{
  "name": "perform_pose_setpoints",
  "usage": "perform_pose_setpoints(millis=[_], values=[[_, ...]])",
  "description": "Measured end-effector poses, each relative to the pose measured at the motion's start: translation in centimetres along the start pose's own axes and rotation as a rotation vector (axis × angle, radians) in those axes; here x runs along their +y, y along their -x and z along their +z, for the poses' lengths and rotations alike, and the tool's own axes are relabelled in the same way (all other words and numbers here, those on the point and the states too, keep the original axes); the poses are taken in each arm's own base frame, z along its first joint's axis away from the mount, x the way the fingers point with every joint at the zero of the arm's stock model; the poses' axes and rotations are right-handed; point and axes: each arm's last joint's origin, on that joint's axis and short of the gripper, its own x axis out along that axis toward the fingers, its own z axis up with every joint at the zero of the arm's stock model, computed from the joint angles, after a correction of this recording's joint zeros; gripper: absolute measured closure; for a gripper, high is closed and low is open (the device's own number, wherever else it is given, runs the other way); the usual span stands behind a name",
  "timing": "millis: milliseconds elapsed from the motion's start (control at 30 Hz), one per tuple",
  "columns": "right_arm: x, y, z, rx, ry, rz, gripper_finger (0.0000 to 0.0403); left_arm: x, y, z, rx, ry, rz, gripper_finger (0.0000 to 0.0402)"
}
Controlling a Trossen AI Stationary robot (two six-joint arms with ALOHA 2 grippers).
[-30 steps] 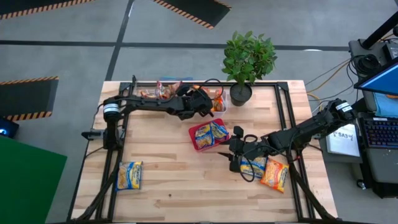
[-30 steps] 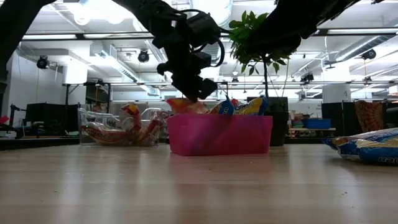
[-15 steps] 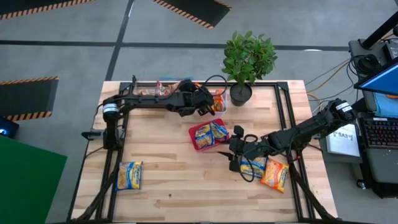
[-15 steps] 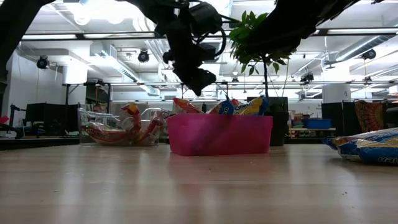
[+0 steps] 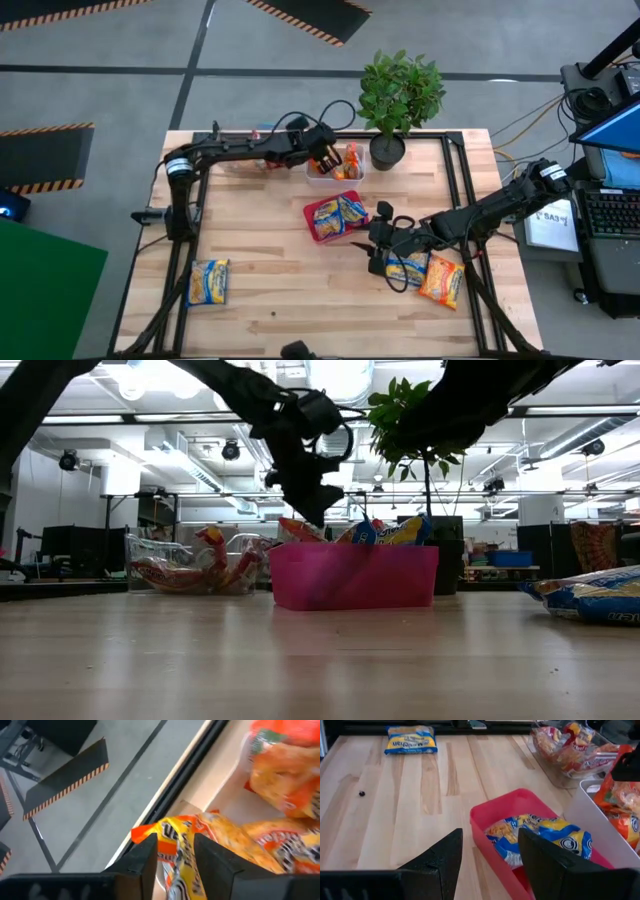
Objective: Sort Maruchan noodles
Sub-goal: Put the orange noodle pack into the white bin, then put the blue noodle pack into the red bin
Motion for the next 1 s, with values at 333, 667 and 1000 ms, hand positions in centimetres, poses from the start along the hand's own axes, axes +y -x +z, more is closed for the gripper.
perform_pose_setpoints(millis=[333,667,1000], values=[[0.0,0.0,-0.1,-0.001,-0.004,-0.003,0.0223,-2.6,-2.8,-1.7,0.086,0.005,-0.056,0.0346],[0.0,-0.1,-0.2,0.001,0.009,-0.004,0.0223,-3.4,-2.9,-2.1,0.104,0.010,-0.093,0.0362],[0.0,0.0,-0.2,0.002,-0.062,-0.002,0.0223,-1.4,6.8,0.0,0.002,-0.020,-0.149,0.0363]])
